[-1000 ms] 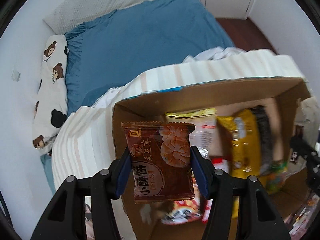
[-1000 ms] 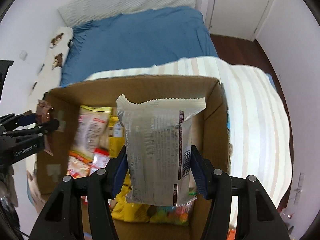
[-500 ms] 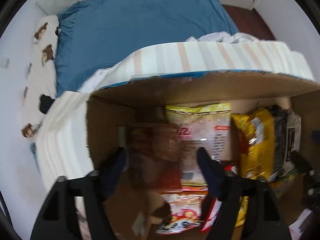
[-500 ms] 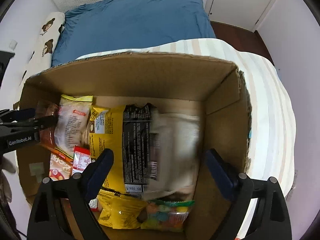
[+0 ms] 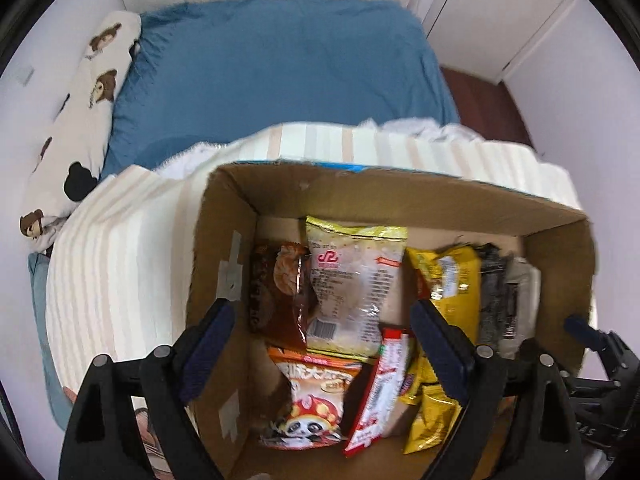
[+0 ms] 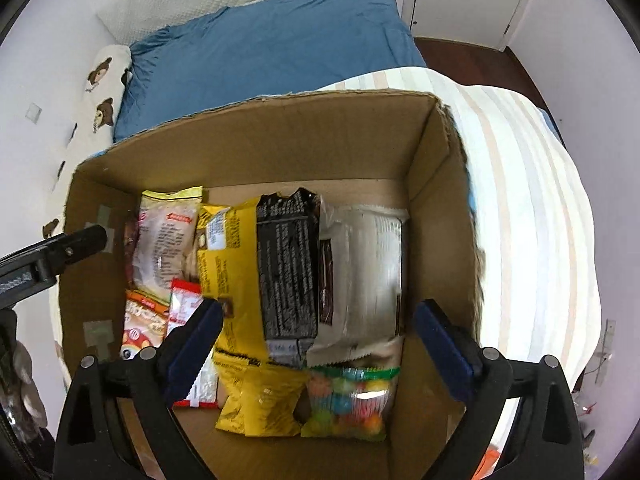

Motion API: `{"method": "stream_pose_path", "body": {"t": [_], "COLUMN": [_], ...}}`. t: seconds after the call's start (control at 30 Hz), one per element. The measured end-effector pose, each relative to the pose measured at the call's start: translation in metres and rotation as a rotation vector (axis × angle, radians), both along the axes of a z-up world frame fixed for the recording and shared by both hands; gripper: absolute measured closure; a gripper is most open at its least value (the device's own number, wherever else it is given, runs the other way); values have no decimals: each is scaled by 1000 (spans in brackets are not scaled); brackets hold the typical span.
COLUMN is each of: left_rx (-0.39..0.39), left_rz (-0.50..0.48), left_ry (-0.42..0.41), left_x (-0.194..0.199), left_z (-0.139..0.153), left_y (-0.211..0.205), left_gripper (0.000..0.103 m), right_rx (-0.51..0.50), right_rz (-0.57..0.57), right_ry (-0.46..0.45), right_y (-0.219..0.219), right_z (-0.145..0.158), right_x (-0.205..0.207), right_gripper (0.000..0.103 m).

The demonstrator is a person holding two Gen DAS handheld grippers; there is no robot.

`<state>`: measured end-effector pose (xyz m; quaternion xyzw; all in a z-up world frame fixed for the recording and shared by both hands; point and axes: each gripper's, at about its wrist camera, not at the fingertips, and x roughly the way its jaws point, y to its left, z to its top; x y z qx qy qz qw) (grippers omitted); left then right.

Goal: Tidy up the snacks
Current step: 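Withdraw both tools from the box back toward the snacks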

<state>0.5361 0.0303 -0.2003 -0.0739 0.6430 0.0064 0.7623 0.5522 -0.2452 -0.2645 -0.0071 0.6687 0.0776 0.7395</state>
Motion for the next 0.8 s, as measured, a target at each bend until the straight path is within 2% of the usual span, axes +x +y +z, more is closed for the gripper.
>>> {"method": "stream_pose_path", "body": {"t": [0.17, 0.37, 0.7, 0.8], "left_rx": [-12, 59, 133, 131], "left_rz": [6, 2, -6, 2], "left_ry": [-101, -203, -320, -337], "left_x": [-39, -91, -169, -188], "left_z": [32, 60, 95, 103], "left_y": [-6, -10, -17, -17], "left_gripper": [13, 13, 13, 13], "right_rx": [14, 8, 23, 38], "right_rz": [10, 22, 35, 38], "right_ry": [-51, -123, -278, -302], "right_y": [2, 2, -7, -10], "right_z": [20, 43, 103, 117], "right_x": [-33, -74, -149, -164], "right_gripper": [4, 3, 3, 3]}}
